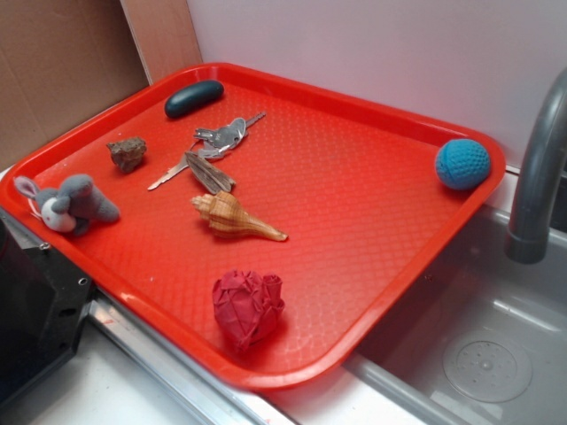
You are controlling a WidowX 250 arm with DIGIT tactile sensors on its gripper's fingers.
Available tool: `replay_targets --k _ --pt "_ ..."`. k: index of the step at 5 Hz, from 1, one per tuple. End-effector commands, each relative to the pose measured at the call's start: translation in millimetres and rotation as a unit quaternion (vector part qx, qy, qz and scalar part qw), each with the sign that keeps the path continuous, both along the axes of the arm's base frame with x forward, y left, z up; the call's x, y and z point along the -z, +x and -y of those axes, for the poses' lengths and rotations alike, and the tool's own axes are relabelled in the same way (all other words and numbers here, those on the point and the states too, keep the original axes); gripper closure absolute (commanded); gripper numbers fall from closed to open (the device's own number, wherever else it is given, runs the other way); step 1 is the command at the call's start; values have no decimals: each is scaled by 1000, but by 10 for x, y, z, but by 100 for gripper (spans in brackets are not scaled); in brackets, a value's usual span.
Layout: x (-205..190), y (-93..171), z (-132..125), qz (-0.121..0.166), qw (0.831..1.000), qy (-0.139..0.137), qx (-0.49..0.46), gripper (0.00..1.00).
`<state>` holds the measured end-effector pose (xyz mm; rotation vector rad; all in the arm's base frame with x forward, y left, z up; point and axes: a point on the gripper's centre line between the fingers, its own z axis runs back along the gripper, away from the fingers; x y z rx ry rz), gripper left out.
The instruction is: Grab the plastic pickle.
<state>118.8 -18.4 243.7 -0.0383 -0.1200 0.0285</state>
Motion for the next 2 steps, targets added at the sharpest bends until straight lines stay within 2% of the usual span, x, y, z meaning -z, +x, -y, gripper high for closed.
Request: replay_targets --k 1,2 --pt "0 0 0 0 1000 0 0 0" --pt "270 273 -328 11 999 0 -37 0"
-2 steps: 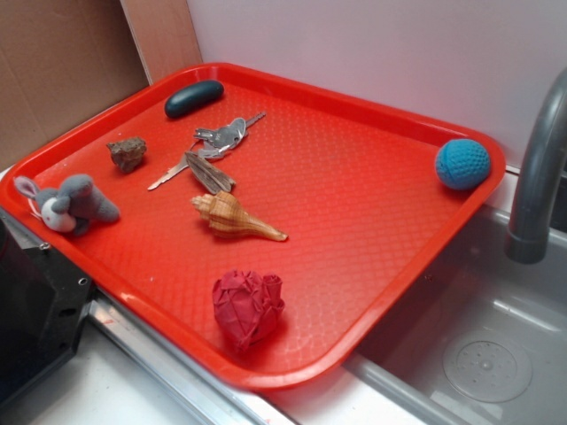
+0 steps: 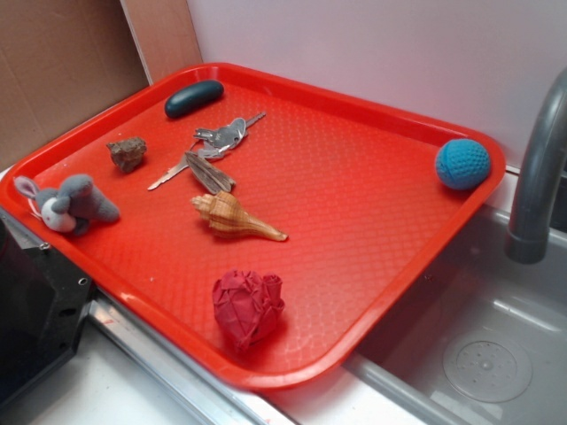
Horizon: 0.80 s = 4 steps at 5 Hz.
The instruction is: Grab the plastic pickle.
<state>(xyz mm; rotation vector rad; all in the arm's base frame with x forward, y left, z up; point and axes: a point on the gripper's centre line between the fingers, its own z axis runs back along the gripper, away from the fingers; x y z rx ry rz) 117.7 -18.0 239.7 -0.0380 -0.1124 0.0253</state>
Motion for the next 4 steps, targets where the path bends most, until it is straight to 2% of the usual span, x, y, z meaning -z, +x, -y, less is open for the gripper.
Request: replay_targets --k 1,2,3,4 --pt "500 593 -494 17 1000 -7 -23 0" --pt "760 827 -655 35 999 3 -9 0" --pt "1010 1057 -858 35 999 12 -17 0" --pt "1261 1333 -1135 22 998 47 -35 0"
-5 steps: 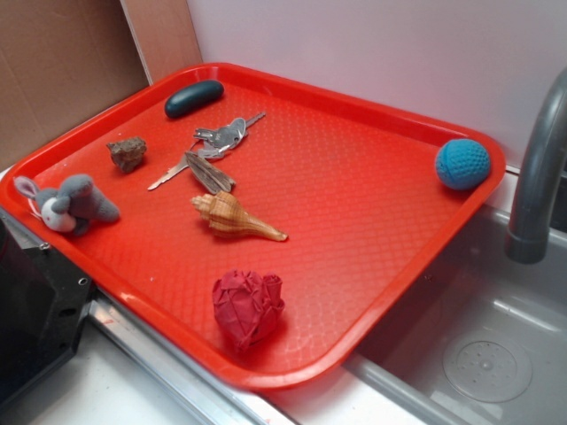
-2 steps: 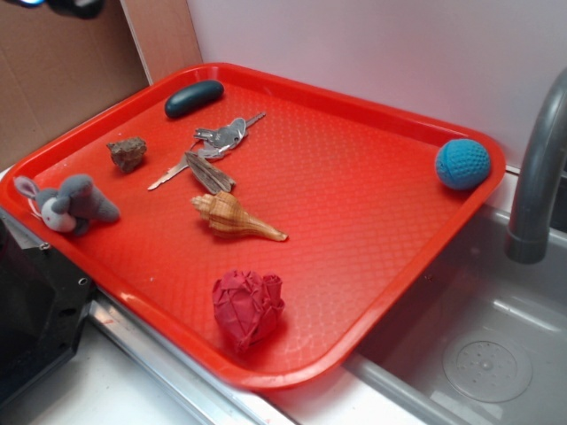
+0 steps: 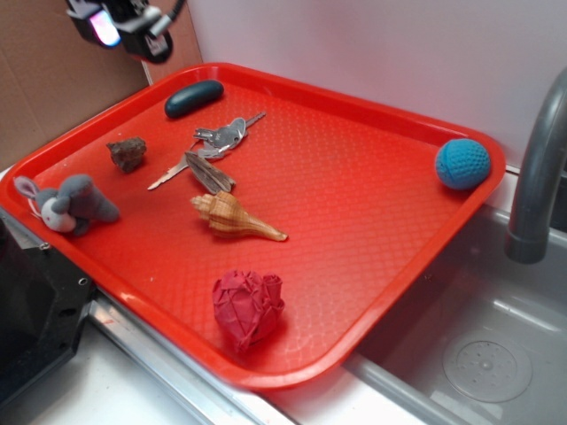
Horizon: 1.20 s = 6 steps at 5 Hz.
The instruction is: Grab the plastic pickle.
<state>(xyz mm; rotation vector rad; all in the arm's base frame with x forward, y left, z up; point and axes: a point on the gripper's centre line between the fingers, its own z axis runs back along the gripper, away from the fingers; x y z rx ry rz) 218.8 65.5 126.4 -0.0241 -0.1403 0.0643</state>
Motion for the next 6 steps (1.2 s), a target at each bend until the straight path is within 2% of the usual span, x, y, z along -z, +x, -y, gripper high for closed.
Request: replay_targets --k 1,3,5,6 --pt "316 589 -498 5 998 50 -23 0" --pt "608 1005 -727 -4 998 48 -29 0" --pt "945 1186 -708 -43 998 41 -21 0" --pt "1001 713 -664 -62 998 24 -13 0"
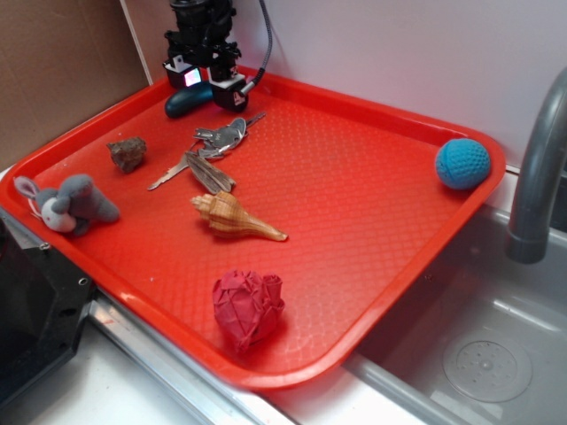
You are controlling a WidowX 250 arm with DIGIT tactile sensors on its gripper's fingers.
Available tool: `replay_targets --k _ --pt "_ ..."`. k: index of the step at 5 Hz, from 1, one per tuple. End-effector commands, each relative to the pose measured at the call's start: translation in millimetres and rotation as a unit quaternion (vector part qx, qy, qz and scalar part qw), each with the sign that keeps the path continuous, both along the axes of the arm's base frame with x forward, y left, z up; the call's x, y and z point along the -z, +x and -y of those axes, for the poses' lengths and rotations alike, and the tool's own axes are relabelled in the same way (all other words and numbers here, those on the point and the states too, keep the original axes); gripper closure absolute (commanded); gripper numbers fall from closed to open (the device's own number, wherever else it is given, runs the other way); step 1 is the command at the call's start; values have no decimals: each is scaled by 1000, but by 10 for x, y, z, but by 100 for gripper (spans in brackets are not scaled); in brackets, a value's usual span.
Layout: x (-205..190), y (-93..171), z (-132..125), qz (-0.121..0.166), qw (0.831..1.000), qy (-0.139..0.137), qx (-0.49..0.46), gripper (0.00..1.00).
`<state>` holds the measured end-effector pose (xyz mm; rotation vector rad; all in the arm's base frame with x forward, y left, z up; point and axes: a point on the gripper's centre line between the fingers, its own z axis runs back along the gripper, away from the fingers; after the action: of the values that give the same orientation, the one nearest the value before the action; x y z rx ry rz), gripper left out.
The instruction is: Grab the plastic pickle.
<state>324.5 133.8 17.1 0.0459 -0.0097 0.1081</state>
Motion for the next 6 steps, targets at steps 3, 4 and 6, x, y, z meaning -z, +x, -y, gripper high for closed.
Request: replay_targets --k 3,4,6 --pt "-913 -881 592 71 994 0 79 100" --pt "-1225 -925 575 98 993 -15 68 100" --pt "-837 -574 216 53 998 -8 17 0"
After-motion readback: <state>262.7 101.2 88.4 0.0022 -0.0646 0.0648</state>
